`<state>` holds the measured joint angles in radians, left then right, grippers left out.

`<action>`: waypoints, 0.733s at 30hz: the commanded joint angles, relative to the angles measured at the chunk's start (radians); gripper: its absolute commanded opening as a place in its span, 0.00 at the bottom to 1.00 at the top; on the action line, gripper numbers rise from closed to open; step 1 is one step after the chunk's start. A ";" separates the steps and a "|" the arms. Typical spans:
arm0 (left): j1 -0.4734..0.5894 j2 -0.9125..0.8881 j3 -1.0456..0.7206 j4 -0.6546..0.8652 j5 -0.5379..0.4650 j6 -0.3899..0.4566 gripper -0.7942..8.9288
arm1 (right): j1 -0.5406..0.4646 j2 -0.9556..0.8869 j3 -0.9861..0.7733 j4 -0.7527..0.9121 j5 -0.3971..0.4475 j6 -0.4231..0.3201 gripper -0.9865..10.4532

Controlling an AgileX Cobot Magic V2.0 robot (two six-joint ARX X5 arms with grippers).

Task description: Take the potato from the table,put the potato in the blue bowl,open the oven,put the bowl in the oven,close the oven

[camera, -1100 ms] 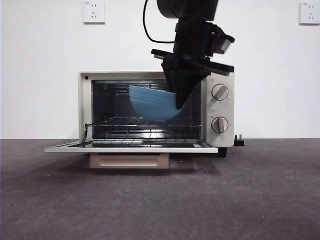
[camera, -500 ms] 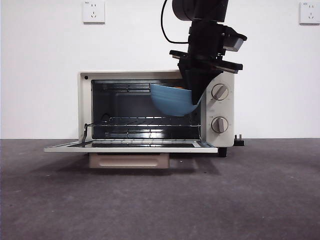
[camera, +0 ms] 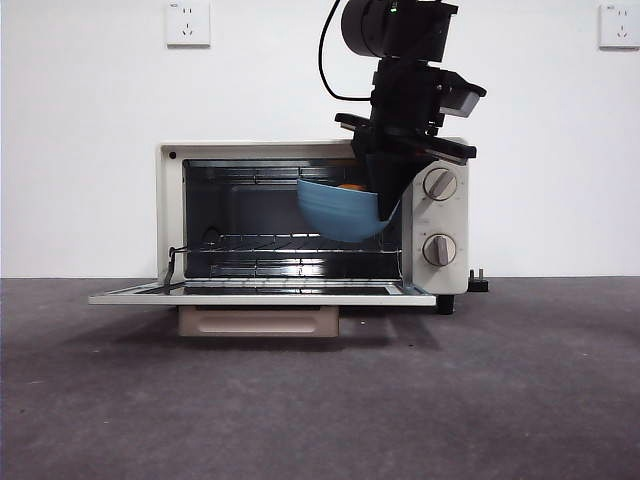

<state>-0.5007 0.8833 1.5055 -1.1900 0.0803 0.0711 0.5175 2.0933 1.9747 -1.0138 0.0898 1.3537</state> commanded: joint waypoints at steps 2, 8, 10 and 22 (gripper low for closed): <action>-0.002 -0.003 -0.002 0.002 -0.003 0.011 0.08 | -0.001 0.014 0.002 0.018 0.004 -0.014 0.09; -0.002 -0.004 -0.002 0.001 -0.003 0.011 0.08 | -0.002 0.015 0.002 0.022 0.005 -0.031 0.17; -0.002 -0.004 -0.002 0.001 -0.003 0.011 0.08 | -0.002 0.015 0.002 0.024 0.006 -0.032 0.18; -0.002 -0.004 -0.002 0.001 -0.003 0.011 0.08 | -0.001 0.015 0.002 0.076 -0.011 -0.052 0.17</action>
<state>-0.5007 0.8833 1.5055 -1.1900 0.0803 0.0711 0.5163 2.0933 1.9747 -0.9413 0.0784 1.3090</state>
